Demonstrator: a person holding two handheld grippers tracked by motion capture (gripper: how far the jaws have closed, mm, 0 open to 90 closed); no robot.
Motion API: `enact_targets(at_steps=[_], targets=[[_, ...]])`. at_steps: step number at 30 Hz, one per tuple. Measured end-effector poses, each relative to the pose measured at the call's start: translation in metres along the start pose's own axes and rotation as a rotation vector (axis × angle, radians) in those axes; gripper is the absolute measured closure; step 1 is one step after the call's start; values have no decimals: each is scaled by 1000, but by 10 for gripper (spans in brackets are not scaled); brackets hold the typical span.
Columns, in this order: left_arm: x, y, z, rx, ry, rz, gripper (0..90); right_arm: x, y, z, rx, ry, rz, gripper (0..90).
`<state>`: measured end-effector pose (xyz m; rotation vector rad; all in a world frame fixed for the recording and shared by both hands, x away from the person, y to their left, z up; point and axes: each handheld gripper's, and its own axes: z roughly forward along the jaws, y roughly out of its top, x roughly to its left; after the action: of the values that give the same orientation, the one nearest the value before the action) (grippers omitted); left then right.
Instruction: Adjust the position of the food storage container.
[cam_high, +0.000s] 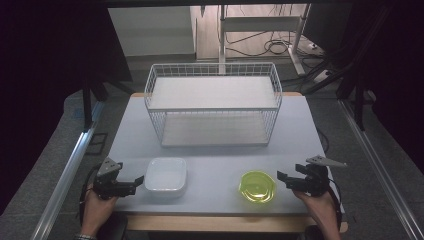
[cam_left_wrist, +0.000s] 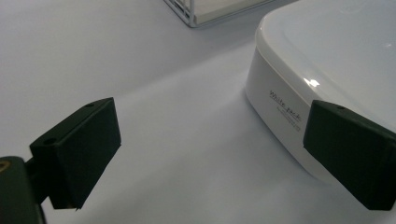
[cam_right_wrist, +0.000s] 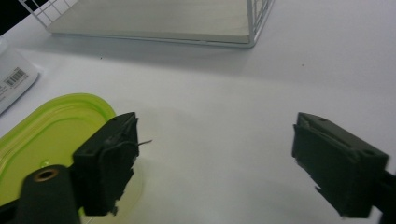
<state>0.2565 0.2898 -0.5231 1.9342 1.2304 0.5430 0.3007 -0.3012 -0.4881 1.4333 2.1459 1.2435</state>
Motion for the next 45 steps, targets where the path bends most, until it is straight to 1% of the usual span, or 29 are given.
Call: enact_targets(at_steps=[1, 4, 5, 6, 8, 9, 10, 11, 12, 13, 14, 18, 19, 20, 21, 22, 23, 25, 27, 28, 31, 32, 33, 34, 35, 36, 37, 39, 45], targets=[[0, 0, 0, 0, 0, 0, 40, 0, 0, 0, 0, 0, 0, 181], [0, 0, 0, 1, 0, 1, 40, 3, 1, -1, 4, 11, -16, 256], [0, 0, 0, 1, 0, 0, 40, 5, 2, -1, 4, 9, -27, 285], [0, -1, 0, 0, 1, -1, 40, 10, 4, -3, 3, 9, -57, 340], [0, -1, 1, 0, 1, -2, 40, 16, 6, -4, 3, 9, -94, 402], [0, -1, 1, 0, 1, -2, 40, 16, 6, -4, 3, 9, -94, 402], [0, -1, 1, 1, 2, 0, 40, 20, 7, -5, 6, 20, -105, 429], [0, -1, 1, 4, 4, 4, 40, 26, 9, -6, 7, 41, -121, 495], [0, -1, 1, 4, 4, 4, 40, 29, 10, -6, 13, 58, -130, 525], [0, -1, 1, 5, 4, 5, 40, 29, 10, -6, 13, 58, -130, 525], [0, -1, 1, 4, 5, 5, 40, 36, 11, -7, 15, 75, -166, 576], [0, -1, 1, 2, 7, 2, 40, 52, 12, -8, 21, 101, -243, 684], [0, -1, 1, 2, 7, 2, 40, 52, 12, -8, 21, 101, -243, 684], [1, -1, 1, 2, 8, 0, 40, 60, 13, -8, 26, 117, -270, 739], [1, -1, 1, 2, 8, 0, 40, 60, 13, -8, 26, 117, -270, 739], [1, -1, 1, 4, 10, -1, 41, 68, 13, -8, 39, 132, -291, 794], [1, -1, 1, 4, 10, -1, 40, 68, 13, -8, 39, 132, -291, 794], [1, -1, 0, 1, 12, -2, 41, 79, 12, -6, 55, 156, -315, 855], [1, -1, 0, 2, 12, -2, 41, 82, 11, -4, 65, 165, -315, 870], [1, -1, 0, 3, 12, -2, 41, 88, 10, -2, 73, 184, -329, 892], [1, -1, 1, 5, 14, -2, 41, 95, 9, -1, 85, 201, -344, 895], [1, -1, 1, 6, 16, -1, 41, 102, 8, 0, 97, 215, -360, 895], [1, -1, 1, 6, 16, -1, 41, 102, 8, 0, 97, 215, -360, 895], [2, -1, 0, 7, 20, -2, 42, 109, 6, 1, 108, 233, -375, 896], [2, -1, 0, 7, 20, -2, 42, 109, 6, 1, 108, 233, -375, 896], [2, -2, 0, 7, 21, -2, 42, 116, 4, 2, 122, 248, -383, 895], [2, -2, 0, 7, 20, -3, 42, 116, 4, 2, 122, 248, -383, 895], [2, -2, 0, 6, 21, -5, 42, 124, 1, 4, 140, 269, -403, 895], [3, -2, 0, 8, 20, -5, 42, 130, -2, 7, 160, 299, -422, 896]])
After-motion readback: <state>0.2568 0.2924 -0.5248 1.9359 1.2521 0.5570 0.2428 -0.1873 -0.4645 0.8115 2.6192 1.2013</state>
